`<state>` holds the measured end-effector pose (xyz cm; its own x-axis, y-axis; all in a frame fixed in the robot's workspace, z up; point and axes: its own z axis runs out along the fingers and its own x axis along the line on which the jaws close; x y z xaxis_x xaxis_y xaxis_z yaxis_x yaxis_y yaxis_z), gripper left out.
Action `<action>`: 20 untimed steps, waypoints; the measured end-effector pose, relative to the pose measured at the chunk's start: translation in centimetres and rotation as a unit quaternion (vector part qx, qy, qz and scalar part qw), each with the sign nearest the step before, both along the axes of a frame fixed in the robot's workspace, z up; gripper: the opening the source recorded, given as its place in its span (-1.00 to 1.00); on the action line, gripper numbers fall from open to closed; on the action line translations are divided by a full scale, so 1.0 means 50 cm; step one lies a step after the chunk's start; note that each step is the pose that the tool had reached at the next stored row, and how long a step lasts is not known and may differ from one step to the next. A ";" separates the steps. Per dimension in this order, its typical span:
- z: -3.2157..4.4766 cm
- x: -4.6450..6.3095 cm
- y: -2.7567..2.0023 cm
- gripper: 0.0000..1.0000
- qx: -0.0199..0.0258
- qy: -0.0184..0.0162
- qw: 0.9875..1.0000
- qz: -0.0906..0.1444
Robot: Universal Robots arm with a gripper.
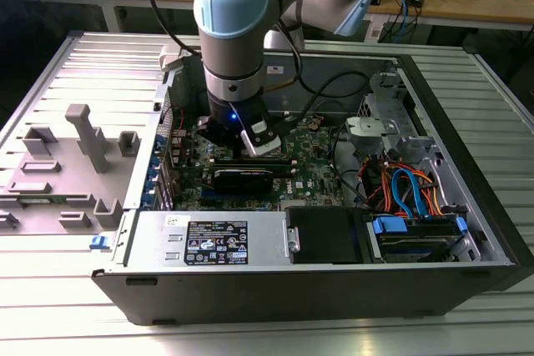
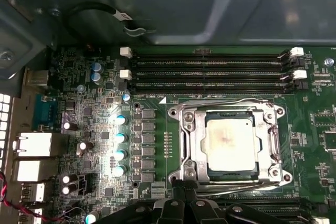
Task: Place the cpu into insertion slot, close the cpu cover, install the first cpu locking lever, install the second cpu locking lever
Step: 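Install the second cpu locking lever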
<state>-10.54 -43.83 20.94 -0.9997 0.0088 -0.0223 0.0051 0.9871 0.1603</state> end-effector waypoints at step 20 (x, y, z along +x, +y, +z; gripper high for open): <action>0.006 -0.008 0.0027 -0.79 0.008 0.000 1.000 0.014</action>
